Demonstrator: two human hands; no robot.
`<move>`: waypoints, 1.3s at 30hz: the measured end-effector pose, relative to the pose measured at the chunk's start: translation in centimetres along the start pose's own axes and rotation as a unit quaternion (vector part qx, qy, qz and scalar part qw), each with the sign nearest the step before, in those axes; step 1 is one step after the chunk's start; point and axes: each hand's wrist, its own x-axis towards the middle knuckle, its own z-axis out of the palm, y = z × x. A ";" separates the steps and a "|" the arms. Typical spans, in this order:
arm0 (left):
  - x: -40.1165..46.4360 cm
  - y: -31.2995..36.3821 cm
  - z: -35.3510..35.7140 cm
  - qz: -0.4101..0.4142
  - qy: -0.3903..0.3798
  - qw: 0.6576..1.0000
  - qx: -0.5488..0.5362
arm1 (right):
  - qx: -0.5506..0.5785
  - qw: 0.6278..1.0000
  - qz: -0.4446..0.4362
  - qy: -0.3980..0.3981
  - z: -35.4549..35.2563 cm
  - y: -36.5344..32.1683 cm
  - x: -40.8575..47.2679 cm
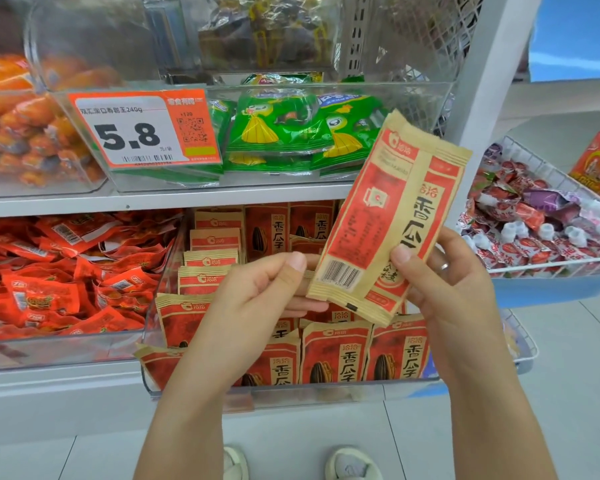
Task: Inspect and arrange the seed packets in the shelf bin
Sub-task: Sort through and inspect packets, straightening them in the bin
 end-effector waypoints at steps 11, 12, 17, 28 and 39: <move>0.4 -0.6 1.2 0.037 0.114 0.990 0.071 | -0.016 0.999 0.017 -0.036 0.1 0.2 -0.3; 0.5 -0.6 1.4 0.064 0.144 0.983 0.090 | -0.013 0.999 0.011 -0.029 0.3 0.1 -0.3; 0.8 -1.0 2.4 0.144 0.156 0.955 0.209 | -0.016 1.000 -0.016 -0.004 0.9 -0.2 -0.4; 0.7 -1.6 2.6 0.197 0.134 0.914 0.327 | -0.048 0.998 -0.032 0.001 1.0 -0.8 -0.9; 0.6 -1.3 2.0 0.151 0.108 0.971 0.152 | -0.072 0.997 -0.039 0.006 1.1 -0.5 -0.9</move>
